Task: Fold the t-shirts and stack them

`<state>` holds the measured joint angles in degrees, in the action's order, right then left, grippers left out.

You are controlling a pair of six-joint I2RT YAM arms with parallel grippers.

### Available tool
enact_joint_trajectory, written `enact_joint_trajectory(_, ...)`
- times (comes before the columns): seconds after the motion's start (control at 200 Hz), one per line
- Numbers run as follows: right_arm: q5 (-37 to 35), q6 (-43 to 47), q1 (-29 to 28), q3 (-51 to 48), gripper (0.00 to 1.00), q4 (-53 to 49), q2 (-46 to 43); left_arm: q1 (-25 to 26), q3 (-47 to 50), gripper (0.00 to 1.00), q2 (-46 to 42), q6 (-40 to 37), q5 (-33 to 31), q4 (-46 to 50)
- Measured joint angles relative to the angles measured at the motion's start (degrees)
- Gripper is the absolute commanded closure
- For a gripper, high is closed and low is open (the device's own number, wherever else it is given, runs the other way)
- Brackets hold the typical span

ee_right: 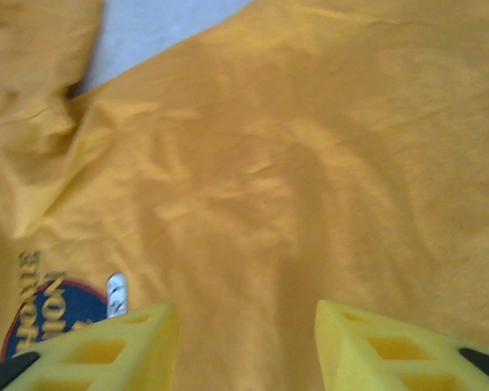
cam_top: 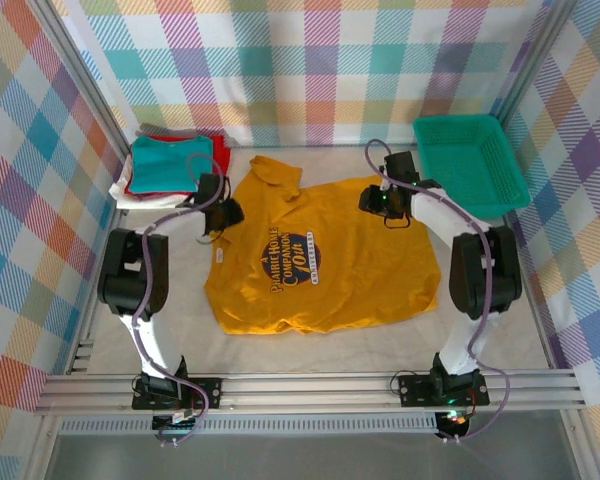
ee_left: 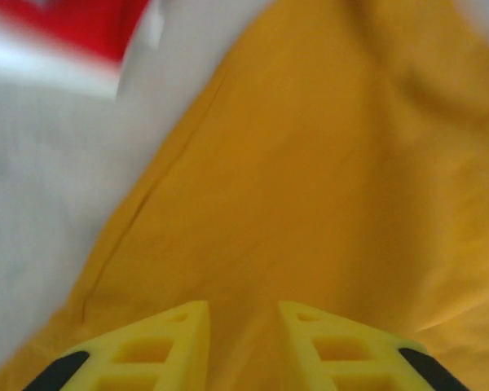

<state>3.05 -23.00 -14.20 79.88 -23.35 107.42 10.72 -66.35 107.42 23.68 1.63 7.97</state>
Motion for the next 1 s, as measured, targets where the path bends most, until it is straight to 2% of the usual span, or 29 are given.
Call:
enact_joint_trajectory(0.15,-0.44,-1.29,1.11,5.88,0.66,-1.53,8.50,-0.44,2.19,0.93,1.07,2.67,0.44,0.90)
enact_joint_trajectory(0.205,-0.55,-2.01,1.31,6.97,0.69,-1.68,10.54,-0.90,2.84,1.00,0.66,3.37,0.20,0.44)
enact_joint_trajectory(0.38,-1.42,-5.31,2.19,5.05,0.78,-1.36,11.58,-4.74,8.20,1.00,-3.76,6.51,-2.89,0.92)
enact_joint_trajectory(0.59,-1.97,-10.34,2.97,-5.22,0.82,4.57,7.17,-6.80,14.29,1.00,-9.55,7.85,-5.57,2.29)
enact_joint_trajectory(0.8,-1.79,-14.23,2.99,-13.88,0.84,7.91,1.55,-6.29,11.74,0.91,-9.84,5.01,-5.60,6.93)
enact_joint_trajectory(0.9,-1.75,-15.82,3.34,-15.96,0.84,8.39,0.04,-4.09,2.45,0.79,-7.52,2.73,-6.29,10.40)
enact_joint_trajectory(1.0,-1.73,-17.53,3.43,-18.25,0.85,9.60,-1.53,-2.01,-10.03,0.73,-2.54,1.31,-5.97,11.76)
